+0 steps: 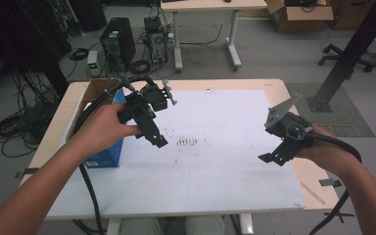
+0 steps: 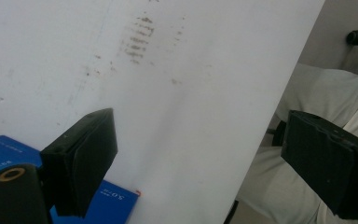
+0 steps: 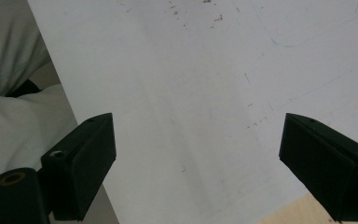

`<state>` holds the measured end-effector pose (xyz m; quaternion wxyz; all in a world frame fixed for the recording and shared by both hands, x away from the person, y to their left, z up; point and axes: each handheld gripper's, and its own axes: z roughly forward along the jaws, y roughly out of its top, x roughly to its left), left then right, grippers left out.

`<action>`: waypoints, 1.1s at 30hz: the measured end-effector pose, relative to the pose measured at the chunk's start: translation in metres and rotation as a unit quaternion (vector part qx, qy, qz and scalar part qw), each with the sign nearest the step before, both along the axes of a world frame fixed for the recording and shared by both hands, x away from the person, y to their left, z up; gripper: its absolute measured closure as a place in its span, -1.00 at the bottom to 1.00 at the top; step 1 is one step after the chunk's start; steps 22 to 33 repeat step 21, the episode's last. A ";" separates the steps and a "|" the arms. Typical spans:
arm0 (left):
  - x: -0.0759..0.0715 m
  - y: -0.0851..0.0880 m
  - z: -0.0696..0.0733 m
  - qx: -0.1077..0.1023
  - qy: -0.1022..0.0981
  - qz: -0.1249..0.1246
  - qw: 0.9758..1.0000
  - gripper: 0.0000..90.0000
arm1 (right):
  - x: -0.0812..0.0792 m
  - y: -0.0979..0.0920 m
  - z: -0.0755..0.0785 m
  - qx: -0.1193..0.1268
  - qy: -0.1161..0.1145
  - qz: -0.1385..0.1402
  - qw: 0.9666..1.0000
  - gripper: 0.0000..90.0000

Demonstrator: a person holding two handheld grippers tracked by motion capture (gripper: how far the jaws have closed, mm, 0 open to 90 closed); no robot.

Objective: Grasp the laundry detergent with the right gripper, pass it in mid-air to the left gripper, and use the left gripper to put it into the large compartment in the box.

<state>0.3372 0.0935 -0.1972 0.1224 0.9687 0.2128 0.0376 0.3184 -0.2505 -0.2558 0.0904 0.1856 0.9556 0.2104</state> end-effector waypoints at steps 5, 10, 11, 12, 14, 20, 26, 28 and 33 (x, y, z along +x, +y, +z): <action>0.001 -0.003 0.000 0.002 0.000 -0.002 1.000 -0.76 | -0.001 -0.002 0.001 0.000 -0.002 -0.002 1.000 -0.77; 0.001 -0.003 -0.001 0.001 0.000 -0.001 1.000 -0.76 | -0.001 -0.001 0.001 0.000 -0.001 0.001 1.000 -0.77; 0.001 -0.002 -0.001 0.001 0.001 0.000 1.000 -0.76 | -0.002 -0.001 0.001 0.000 -0.001 0.001 1.000 -0.77; 0.001 -0.002 -0.001 0.001 0.001 0.000 1.000 -0.76 | -0.002 -0.001 0.001 0.000 -0.001 0.002 1.000 -0.77; 0.001 -0.001 -0.001 0.000 0.001 0.001 1.000 -0.76 | -0.002 -0.001 0.001 -0.001 -0.001 0.001 1.000 -0.77; 0.003 0.002 -0.002 -0.002 0.003 0.005 1.000 -0.76 | 0.000 0.001 0.000 -0.003 0.000 0.005 1.000 -0.77; 0.003 0.003 -0.001 -0.001 0.003 0.005 1.000 -0.75 | -0.001 0.002 0.000 -0.002 0.000 0.003 1.000 -0.77; 0.003 0.003 -0.001 -0.001 0.003 0.005 1.000 -0.75 | -0.001 0.002 0.000 -0.002 0.000 0.003 1.000 -0.77; 0.003 0.003 -0.001 -0.001 0.003 0.005 1.000 -0.75 | -0.001 0.002 0.000 -0.002 0.000 0.003 1.000 -0.77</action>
